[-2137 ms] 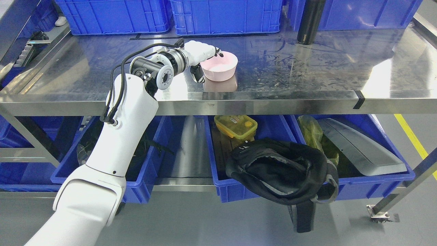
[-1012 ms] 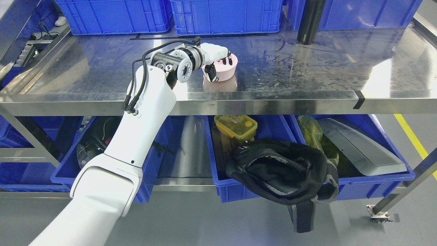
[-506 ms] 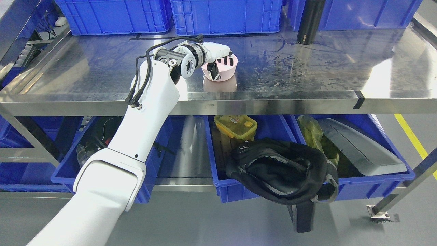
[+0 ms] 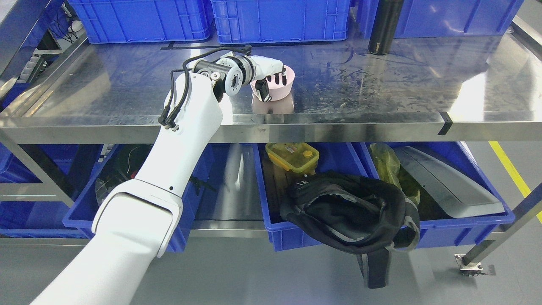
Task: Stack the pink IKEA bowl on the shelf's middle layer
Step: 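Close the left hand fingers on the pink bowl's rim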
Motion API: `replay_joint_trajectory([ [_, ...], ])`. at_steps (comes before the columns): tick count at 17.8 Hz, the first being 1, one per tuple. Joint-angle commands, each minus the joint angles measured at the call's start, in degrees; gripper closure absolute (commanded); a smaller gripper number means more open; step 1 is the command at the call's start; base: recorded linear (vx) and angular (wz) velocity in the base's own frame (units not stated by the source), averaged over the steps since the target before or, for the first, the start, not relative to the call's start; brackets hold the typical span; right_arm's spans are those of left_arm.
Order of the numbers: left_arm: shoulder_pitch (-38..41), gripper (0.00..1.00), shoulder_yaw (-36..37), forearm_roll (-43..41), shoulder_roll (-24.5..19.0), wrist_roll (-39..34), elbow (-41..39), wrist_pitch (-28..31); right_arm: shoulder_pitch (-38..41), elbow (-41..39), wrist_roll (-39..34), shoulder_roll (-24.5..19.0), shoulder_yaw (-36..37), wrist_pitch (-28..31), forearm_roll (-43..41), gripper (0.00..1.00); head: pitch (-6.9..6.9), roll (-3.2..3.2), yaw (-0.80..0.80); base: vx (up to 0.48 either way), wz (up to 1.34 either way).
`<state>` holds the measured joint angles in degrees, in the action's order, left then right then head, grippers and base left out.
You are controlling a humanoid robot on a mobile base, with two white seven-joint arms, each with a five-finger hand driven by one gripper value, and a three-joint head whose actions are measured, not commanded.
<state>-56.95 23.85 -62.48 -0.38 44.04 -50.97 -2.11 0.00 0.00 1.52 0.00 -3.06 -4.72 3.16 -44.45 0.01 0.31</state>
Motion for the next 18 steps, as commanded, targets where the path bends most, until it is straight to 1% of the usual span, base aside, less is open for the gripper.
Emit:
replay_joint_trajectory([
  [1,-3.34,0.5,0.58,-0.1,-0.62,-0.54,9.21,-0.17,1.32,-1.0,-0.02,1.0,-0.02,-0.02,0.0,0.0,0.0,0.0,0.0,0.0,0.0],
  [6,-3.78,0.6,0.67,-0.1,-0.62,-0.27,11.68,-0.61,1.32,-1.0,-0.02,1.0,-0.02,-0.02,0.0,0.0,0.0,0.0,0.0,0.0,0.0],
  [9,-3.61,0.61,0.5,-0.1,-0.62,-0.01,12.12,-0.61,1.32,-1.0,-0.02,1.0,-0.02,-0.02,0.0,0.0,0.0,0.0,0.0,0.0,0.0],
  [10,-3.52,0.62,0.32,-0.01,-0.62,0.08,12.12,-0.61,1.32,-1.0,-0.02,1.0,0.07,-0.02,0.0,0.0,0.0,0.0,0.0,0.0,0.0],
  [12,-3.52,0.69,-0.12,-0.01,-0.62,0.25,12.12,-1.22,1.32,-1.0,-0.02,1.0,-0.02,-0.02,0.0,0.0,0.0,0.0,0.0,0.0,0.0],
  [13,-3.35,0.74,-0.82,-0.01,-0.62,0.26,12.03,-1.84,1.32,-1.0,-0.02,1.0,-0.02,-0.02,0.0,0.0,0.0,0.0,0.0,0.0,0.0],
  [18,-3.17,0.83,-4.59,0.25,-0.62,-1.06,10.98,-2.63,1.32,-1.0,-0.02,1.0,-0.02,-0.02,0.0,0.0,0.0,0.0,0.0,0.0,0.0],
])
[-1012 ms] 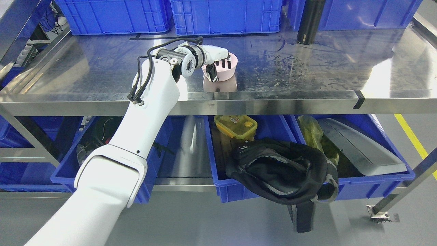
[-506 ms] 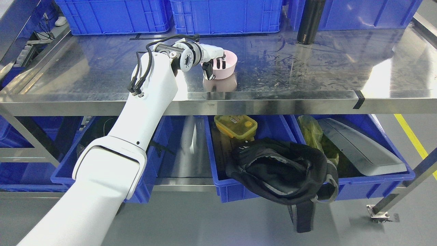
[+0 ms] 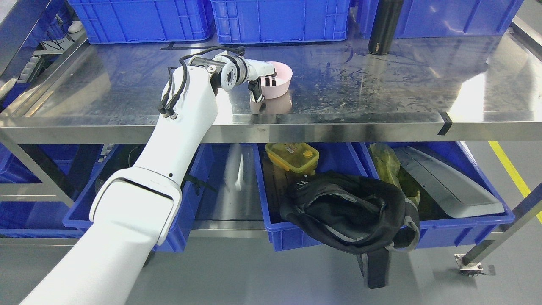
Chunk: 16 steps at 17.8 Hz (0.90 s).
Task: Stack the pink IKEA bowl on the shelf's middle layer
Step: 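Close the left hand fingers on the pink bowl's rim, then lift the pink bowl up off the shelf with the left hand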
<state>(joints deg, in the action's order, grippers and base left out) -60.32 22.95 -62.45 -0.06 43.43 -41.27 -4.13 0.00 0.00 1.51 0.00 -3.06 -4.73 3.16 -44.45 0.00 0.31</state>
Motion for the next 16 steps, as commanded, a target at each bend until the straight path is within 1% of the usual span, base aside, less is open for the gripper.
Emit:
replay_joint_trajectory([
  [1,0.47,0.88,-5.18,0.4,-0.94,-0.45,0.85,-2.53,1.32,-1.0,-0.02,1.0,-0.01,-0.02,0.0,0.0,0.0,0.0,0.0,0.0,0.0],
  [2,0.82,0.93,-7.72,0.4,-0.94,-0.45,0.32,-5.16,1.32,-1.0,-0.02,1.0,-0.01,-0.02,0.0,0.0,0.0,0.0,0.0,0.0,0.0],
  [3,1.17,0.97,-9.57,0.4,-0.94,-0.28,-0.03,-6.84,1.32,-1.0,-0.02,1.0,-0.01,-0.02,0.0,0.0,0.0,0.0,0.0,0.0,0.0],
  [4,1.43,0.98,-10.72,0.4,-0.94,-0.28,-0.64,-7.9,1.32,-1.0,-0.02,1.0,-0.01,-0.02,0.0,0.0,0.0,0.0,0.0,0.0,0.0],
  [6,1.61,0.98,-12.39,0.49,-0.94,-0.54,-2.57,-8.09,1.32,-1.0,-0.02,1.0,-0.01,-0.02,0.0,0.0,0.0,0.0,0.0,0.0,0.0],
  [8,2.4,0.98,-16.68,0.58,-0.94,-0.71,-5.99,-10.18,1.32,-1.0,-0.02,1.0,-0.01,-0.02,0.0,0.0,0.0,0.0,0.0,0.0,0.0],
  [10,4.32,0.98,-21.17,0.58,-0.94,-0.63,-10.2,-15.27,1.32,-1.0,-0.02,1.0,-0.01,-0.02,0.0,0.0,0.0,0.0,0.0,0.0,0.0],
  [13,8.8,0.98,-25.66,1.01,-0.94,-0.8,-18.64,-19.15,1.32,-1.0,-0.02,1.0,-0.01,-0.02,0.0,0.0,0.0,0.0,0.0,0.0,0.0],
  [15,10.74,0.98,-28.91,4.07,-0.94,-1.07,-23.3,-24.06,1.32,-1.0,-0.02,1.0,-0.01,-0.02,0.0,0.0,0.0,0.0,0.0,0.0,0.0],
  [16,11.71,0.99,-30.05,7.49,-0.94,-1.15,-24.8,-28.09,1.32,-1.0,-0.02,1.0,0.07,-0.02,0.0,0.0,0.0,0.0,0.0,0.0,0.0],
])
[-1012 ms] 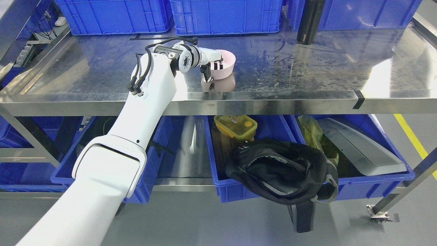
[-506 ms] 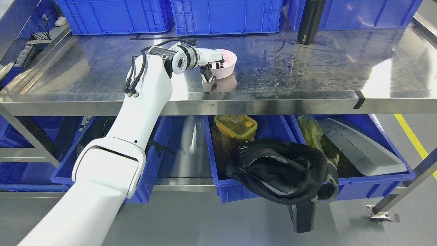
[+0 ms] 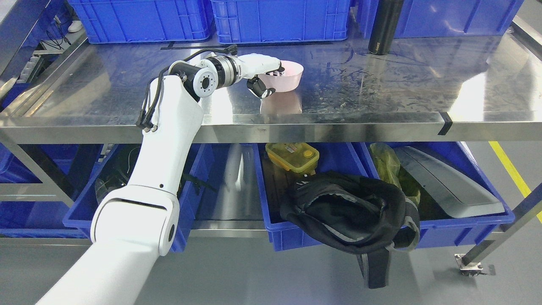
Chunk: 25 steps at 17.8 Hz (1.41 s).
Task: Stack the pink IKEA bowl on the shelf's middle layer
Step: 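Lift the pink bowl up off the shelf with the left hand, then hold the pink bowl raised in the left hand while turning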
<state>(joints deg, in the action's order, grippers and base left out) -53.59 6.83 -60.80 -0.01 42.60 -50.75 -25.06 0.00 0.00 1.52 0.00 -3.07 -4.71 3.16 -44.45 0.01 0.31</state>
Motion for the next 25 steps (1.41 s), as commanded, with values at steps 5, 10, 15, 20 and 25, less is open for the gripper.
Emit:
replay_joint_trajectory([
  [5,7.53,0.99,-18.6,15.53,-0.99,-0.59,-19.04,-19.94,1.32,-1.0,-0.02,1.0,-0.01,-0.04,0.0,0.0,0.0,0.0,0.0,0.0,0.0],
  [10,9.64,0.99,-19.66,21.95,-0.99,-0.5,-19.91,-19.94,1.32,-1.0,-0.02,1.0,-0.01,-0.04,0.0,0.0,0.0,0.0,0.0,0.0,0.0],
  [15,17.37,0.99,-13.79,22.04,-0.99,-0.32,-23.78,-19.94,1.32,-1.0,-0.02,1.0,-0.01,-0.04,-0.08,0.0,0.0,0.0,0.0,-0.001,0.01],
  [20,17.65,0.99,-13.42,21.95,-0.99,-0.24,-25.37,-19.94,1.32,-1.0,-0.02,1.0,-0.01,-0.04,0.0,0.0,0.0,0.0,0.0,-0.009,0.16],
  [25,17.21,0.98,-13.51,21.87,-0.99,-0.32,-25.28,-19.94,1.32,-1.0,-0.02,1.0,-0.01,-0.04,0.0,0.0,0.0,0.0,0.0,-0.028,0.42],
])
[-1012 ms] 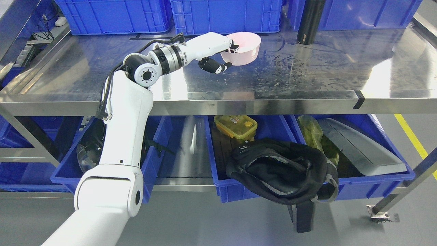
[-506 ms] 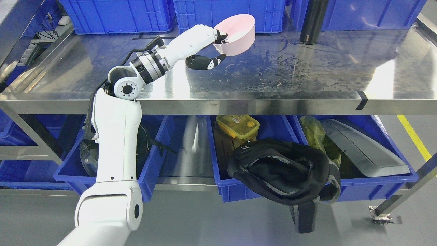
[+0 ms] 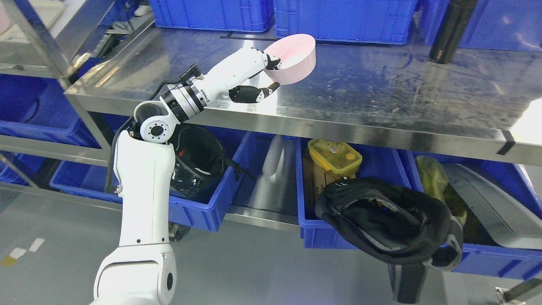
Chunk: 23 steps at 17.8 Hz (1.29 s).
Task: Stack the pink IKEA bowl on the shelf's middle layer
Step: 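Hold the pink bowl raised in the left hand while turning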
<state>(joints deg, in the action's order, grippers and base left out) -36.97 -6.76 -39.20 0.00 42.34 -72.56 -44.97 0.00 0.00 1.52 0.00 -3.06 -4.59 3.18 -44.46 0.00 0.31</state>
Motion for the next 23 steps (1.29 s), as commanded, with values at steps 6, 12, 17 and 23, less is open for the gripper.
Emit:
replay_joint_trajectory([
  [6,0.67,0.98,0.17,0.18,-1.0,-0.06,-3.56,-0.03,1.32,-1.0,-0.02,1.0,-0.02,-0.16,-0.1,0.0,0.0,0.0,0.0,-0.035,0.57],
  [12,1.02,0.98,0.08,0.27,-1.0,-0.06,-3.56,-0.03,1.32,-1.0,-0.02,1.0,-0.02,-0.16,-0.01,0.0,-0.01,0.0,0.0,0.046,0.37],
  [17,1.28,0.98,0.17,0.27,-1.0,-0.06,-3.56,-0.03,1.32,-1.0,-0.02,1.0,0.07,-0.16,-0.01,0.0,-0.03,0.0,0.0,0.104,0.65],
  [23,1.46,0.98,0.17,0.27,-1.0,-0.06,-3.56,-0.03,1.32,-1.0,-0.02,1.0,-0.02,-0.16,-0.01,0.0,-0.02,0.0,0.0,0.128,0.93],
])
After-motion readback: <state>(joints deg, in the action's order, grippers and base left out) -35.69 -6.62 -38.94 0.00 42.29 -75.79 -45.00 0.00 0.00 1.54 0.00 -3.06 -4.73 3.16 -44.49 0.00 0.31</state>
